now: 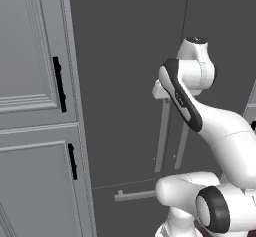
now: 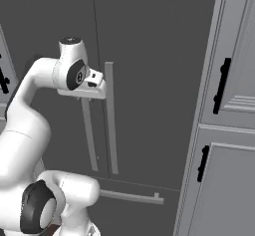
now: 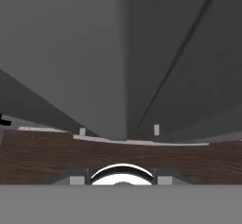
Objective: Grab a lemon wedge from the fridge and one ice cube from the ice bowl, and put them in the glass of lemonade.
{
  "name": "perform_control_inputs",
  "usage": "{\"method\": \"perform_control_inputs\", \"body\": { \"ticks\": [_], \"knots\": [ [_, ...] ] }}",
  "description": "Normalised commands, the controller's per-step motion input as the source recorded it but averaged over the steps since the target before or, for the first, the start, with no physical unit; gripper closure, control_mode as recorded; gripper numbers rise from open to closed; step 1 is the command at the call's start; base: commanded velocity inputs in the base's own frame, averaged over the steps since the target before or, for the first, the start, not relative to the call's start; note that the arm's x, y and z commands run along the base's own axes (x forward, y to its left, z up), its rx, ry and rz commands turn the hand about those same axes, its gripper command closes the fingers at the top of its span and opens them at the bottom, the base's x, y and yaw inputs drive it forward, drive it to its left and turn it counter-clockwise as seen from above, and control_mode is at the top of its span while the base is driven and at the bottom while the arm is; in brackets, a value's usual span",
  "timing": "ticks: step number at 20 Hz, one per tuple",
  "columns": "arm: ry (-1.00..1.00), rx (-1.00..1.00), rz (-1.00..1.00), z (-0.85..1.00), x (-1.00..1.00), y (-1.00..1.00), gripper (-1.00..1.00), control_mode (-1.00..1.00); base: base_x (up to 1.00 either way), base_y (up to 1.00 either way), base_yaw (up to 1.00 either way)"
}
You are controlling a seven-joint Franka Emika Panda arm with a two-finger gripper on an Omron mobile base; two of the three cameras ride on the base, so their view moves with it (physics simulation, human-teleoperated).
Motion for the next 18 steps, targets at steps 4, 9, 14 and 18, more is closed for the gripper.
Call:
{"method": "perform_control_inputs", "body": {
  "ticks": [4, 9, 14, 18],
  "knots": [
    [0.0, 0.02, -0.04, 0.0, -0.63, -0.03, -1.0, -1.0, 0.0, 0.0, 0.0],
    [0.0, 0.05, -0.07, -0.05, -0.93, -0.04, -1.0, -1.0, 0.0, 0.0, 0.0],
    [0.02, 0.0, 0.0, -0.04, -0.43, 0.0, -1.0, -1.0, 0.0, 0.0, 0.0],
    [0.0, 0.0, 0.0, 0.0, -0.04, 0.0, -1.0, 1.0, -0.08, 0.0, 0.0]
  ]
}}
